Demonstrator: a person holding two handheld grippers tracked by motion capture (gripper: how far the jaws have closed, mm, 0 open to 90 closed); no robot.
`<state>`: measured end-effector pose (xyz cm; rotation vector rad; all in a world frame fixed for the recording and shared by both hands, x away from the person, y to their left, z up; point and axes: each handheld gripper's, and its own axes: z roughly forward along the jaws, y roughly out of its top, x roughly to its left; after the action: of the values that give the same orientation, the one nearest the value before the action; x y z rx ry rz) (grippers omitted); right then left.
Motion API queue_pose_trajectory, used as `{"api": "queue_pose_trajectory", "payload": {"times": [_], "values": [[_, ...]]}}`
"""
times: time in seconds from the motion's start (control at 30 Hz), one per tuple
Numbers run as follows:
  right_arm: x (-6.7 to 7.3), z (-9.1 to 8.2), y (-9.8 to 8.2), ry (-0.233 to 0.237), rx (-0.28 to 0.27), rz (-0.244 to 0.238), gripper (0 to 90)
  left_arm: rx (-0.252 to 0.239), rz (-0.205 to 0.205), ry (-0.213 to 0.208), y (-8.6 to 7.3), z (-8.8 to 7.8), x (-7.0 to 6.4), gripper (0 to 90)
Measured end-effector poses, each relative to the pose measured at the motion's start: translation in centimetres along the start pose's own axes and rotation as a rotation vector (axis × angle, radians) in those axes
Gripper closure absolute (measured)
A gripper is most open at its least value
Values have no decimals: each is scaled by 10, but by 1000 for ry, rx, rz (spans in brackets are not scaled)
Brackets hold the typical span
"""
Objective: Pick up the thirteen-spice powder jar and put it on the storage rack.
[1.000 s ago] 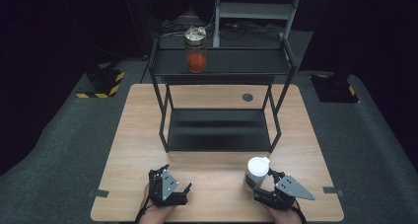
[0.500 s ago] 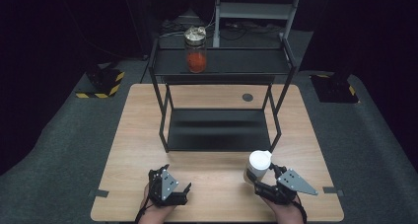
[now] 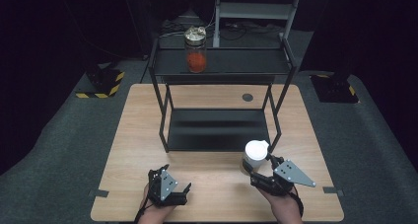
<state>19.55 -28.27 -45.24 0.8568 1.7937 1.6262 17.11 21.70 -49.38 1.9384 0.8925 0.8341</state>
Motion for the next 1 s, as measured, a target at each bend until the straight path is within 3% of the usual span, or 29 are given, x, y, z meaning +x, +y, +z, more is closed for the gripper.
{"api": "queue_pose_trajectory", "payload": {"times": [1.0], "values": [[-10,12,55,-36,-57,-47,296,-7,1,-8,-1,0,1,7]]}}
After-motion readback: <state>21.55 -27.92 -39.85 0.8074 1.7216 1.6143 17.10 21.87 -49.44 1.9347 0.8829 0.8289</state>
